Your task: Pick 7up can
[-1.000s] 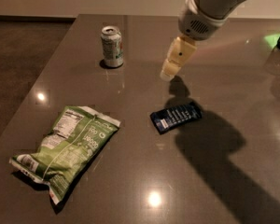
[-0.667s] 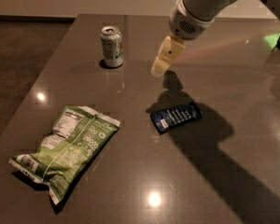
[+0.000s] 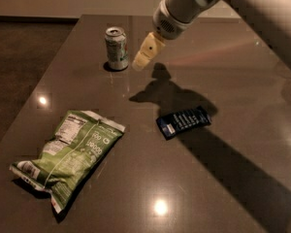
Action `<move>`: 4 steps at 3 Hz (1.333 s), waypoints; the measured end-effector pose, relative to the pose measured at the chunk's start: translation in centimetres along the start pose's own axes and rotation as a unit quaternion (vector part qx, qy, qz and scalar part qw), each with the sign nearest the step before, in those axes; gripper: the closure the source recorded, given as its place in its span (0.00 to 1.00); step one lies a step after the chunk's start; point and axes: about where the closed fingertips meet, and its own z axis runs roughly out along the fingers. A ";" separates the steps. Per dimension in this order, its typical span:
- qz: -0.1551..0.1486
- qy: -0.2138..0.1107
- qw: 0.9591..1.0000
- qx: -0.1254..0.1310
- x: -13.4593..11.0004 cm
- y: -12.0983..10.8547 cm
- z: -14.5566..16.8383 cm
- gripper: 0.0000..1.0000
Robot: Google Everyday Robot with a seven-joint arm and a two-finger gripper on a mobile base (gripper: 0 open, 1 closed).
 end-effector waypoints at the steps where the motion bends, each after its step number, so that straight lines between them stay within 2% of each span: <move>1: 0.026 -0.020 0.999 -0.009 -2.9 -1.0 3.4 0.00; 2: 0.041 -0.035 0.998 -0.021 -4.9 -1.3 5.8 0.00; 4: 0.047 -0.057 0.997 -0.035 -7.3 -0.7 7.8 0.00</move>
Offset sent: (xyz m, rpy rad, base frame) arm 0.0627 0.0716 -0.0178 0.1427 0.0418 -0.0419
